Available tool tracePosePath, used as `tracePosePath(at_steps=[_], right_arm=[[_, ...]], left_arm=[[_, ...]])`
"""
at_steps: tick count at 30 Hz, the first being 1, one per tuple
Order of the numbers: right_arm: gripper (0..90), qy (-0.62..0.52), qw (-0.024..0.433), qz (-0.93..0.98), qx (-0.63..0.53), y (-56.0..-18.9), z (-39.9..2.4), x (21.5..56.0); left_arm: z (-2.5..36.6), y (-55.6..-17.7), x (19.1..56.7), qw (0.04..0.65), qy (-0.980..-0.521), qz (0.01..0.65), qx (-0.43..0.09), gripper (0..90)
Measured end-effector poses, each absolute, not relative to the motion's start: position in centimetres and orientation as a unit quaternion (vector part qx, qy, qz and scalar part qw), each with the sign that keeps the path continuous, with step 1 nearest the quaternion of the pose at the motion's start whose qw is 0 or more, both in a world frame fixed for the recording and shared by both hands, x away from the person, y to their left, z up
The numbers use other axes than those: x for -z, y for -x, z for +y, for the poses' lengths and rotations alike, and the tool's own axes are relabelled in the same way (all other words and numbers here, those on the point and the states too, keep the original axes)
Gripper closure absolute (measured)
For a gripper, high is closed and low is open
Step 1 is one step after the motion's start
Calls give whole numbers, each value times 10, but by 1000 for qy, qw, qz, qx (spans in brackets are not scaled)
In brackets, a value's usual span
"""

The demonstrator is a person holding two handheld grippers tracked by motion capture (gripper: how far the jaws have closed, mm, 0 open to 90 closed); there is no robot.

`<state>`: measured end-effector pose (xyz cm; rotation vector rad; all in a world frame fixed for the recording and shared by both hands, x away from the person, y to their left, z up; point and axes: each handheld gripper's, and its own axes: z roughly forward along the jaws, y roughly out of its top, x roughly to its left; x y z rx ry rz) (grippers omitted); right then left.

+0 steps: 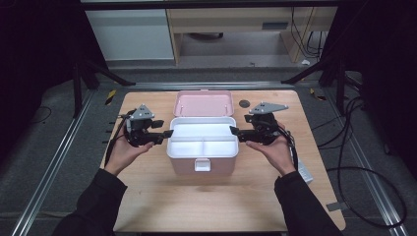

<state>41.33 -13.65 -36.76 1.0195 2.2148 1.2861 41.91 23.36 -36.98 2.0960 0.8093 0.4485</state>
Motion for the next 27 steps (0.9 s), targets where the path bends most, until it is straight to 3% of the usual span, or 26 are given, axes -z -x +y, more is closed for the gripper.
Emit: tracePosePath(at_steps=[7,14,27], right_arm=[[403,-306,188,812,-461,-438,-128,343],[425,-256,177,847,-431,-451,-121,334],[516,-157,123,920,-338,-475,-101,350]], left_arm=[[226,-437,360,400,-860,270,-167,468],[218,-450,351,380,-883,234,-143,495],[203,-463,359,314,-926,181,-110,597]])
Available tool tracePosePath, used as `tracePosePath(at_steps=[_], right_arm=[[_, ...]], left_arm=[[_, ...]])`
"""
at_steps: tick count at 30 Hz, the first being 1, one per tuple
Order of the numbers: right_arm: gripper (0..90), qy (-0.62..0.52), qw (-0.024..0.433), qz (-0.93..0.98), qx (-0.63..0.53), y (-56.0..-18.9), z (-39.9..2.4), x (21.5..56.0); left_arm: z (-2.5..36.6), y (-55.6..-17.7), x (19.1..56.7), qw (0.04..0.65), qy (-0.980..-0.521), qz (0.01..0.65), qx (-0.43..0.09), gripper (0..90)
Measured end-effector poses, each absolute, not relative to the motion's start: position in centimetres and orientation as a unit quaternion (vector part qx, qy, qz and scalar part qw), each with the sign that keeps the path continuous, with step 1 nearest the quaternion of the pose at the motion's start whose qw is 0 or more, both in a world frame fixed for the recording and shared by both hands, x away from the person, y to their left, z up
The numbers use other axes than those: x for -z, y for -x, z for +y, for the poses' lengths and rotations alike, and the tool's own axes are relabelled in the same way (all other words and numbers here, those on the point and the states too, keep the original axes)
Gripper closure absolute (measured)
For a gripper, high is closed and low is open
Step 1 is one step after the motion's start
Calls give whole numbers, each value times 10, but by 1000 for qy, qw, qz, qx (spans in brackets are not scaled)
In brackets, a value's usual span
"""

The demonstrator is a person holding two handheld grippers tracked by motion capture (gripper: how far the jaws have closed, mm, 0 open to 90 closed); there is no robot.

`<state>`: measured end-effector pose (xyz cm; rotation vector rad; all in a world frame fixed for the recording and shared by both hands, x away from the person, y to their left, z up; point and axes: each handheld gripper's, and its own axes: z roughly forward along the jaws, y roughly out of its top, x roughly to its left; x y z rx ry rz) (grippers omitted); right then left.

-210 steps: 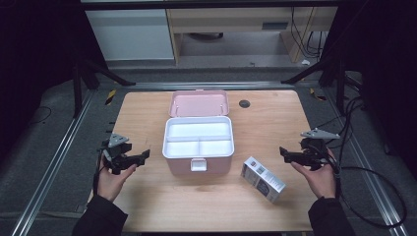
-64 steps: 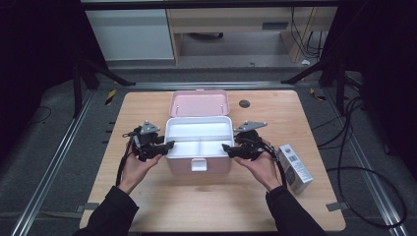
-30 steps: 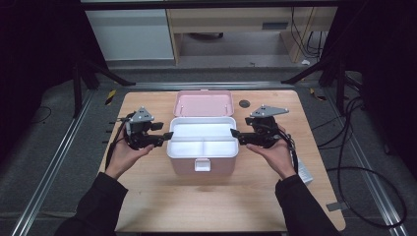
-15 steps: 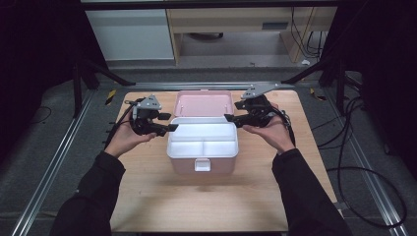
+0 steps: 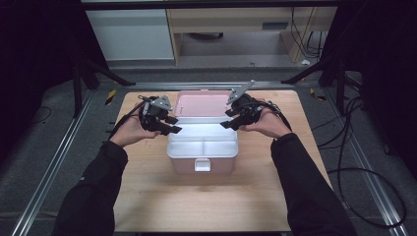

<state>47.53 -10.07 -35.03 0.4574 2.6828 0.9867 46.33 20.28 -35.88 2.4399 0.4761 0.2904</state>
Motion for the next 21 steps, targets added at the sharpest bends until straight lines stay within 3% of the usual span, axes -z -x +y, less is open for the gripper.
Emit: tracePosePath(at_steps=[14,21], right_arm=[[667,-113,69,961,-243,-471,-90,374],[725,-119,61,964,-229,-472,-93,380]], left_arm=[[183,-468,382,216,-965,132,-73,712],[181,-473,385,202,-969,128,-60,748]])
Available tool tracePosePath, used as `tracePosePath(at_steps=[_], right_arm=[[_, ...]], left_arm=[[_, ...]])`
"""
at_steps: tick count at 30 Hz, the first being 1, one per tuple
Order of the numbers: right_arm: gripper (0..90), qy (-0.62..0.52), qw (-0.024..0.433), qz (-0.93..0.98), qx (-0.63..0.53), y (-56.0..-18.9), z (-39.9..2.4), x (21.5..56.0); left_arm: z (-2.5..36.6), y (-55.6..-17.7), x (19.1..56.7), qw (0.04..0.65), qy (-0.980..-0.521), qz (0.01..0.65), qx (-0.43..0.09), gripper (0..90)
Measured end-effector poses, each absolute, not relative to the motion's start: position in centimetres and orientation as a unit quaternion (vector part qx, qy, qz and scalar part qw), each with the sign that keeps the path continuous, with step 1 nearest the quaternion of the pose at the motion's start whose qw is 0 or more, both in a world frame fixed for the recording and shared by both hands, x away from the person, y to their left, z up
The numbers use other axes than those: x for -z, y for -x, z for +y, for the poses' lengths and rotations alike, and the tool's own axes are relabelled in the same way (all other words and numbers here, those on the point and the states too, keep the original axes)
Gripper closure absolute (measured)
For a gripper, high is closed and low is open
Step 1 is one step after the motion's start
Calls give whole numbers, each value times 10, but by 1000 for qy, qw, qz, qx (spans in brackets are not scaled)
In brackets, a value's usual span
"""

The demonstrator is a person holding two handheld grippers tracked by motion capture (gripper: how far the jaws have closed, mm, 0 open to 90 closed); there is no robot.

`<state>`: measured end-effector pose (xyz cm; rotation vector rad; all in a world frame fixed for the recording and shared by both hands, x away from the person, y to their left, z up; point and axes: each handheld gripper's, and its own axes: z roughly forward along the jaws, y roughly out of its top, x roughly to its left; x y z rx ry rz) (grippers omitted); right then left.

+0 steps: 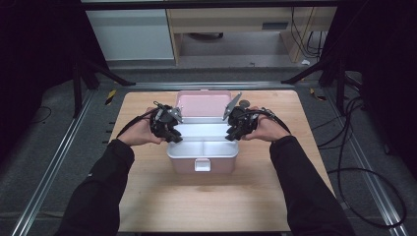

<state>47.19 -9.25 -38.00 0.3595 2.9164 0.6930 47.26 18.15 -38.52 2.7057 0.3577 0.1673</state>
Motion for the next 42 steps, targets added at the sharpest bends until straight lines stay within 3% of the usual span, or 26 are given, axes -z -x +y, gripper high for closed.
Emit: tracePosePath(at_steps=[9,25,32,42], right_arm=[[816,-114,47,971,-203,-477,-84,388],[831,-110,46,975,-189,-478,-82,384],[841,-101,65,971,-205,-473,-84,368],[855,-80,85,964,-240,-441,-93,319]], left_arm=[[184,-476,386,209,-970,121,-39,803],[177,-478,379,182,-978,99,-24,844],[175,-473,357,173,-980,85,-51,852],[174,-442,310,181,-979,66,-68,853]])
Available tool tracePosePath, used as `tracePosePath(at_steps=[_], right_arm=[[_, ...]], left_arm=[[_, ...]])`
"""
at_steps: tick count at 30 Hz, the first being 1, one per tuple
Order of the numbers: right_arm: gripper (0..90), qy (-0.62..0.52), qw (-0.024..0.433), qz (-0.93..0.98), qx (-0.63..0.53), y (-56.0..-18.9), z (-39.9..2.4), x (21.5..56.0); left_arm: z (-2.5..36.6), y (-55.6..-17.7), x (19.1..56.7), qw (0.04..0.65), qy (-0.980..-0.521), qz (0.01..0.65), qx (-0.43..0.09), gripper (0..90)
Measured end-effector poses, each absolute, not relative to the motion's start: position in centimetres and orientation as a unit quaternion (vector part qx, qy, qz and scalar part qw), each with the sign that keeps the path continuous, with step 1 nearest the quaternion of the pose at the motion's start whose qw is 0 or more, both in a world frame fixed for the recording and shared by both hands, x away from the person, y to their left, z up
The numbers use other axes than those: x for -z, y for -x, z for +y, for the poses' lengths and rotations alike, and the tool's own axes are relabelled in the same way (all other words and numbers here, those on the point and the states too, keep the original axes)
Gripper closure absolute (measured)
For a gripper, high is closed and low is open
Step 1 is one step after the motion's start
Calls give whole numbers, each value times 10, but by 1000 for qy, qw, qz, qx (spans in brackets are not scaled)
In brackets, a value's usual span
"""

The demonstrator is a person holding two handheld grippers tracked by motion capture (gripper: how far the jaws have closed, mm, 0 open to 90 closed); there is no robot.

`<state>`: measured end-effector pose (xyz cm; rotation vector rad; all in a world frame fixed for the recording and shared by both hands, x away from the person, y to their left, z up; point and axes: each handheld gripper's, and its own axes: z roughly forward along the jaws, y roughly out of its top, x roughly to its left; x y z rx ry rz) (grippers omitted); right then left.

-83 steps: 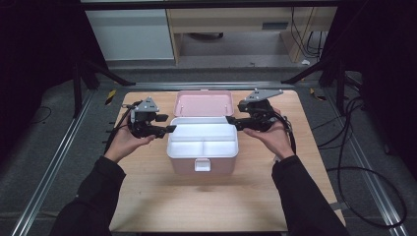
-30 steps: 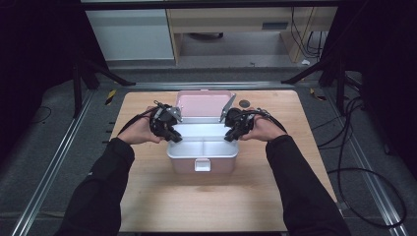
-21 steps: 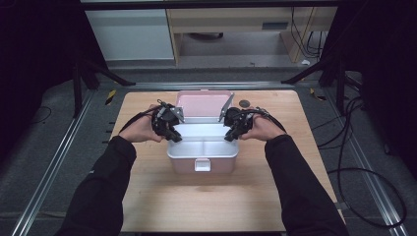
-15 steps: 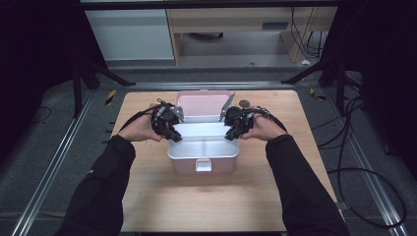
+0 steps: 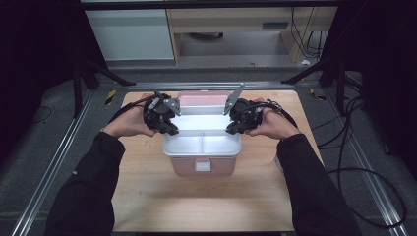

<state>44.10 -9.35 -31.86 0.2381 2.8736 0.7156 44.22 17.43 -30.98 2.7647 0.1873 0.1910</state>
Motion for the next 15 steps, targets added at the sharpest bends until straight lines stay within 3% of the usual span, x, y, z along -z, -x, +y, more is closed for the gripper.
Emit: tracePosePath(at_steps=[15], right_arm=[[865,-74,61,967,-237,-375,-100,311]], left_arm=[[166,-377,308,173,-983,48,-47,861]])
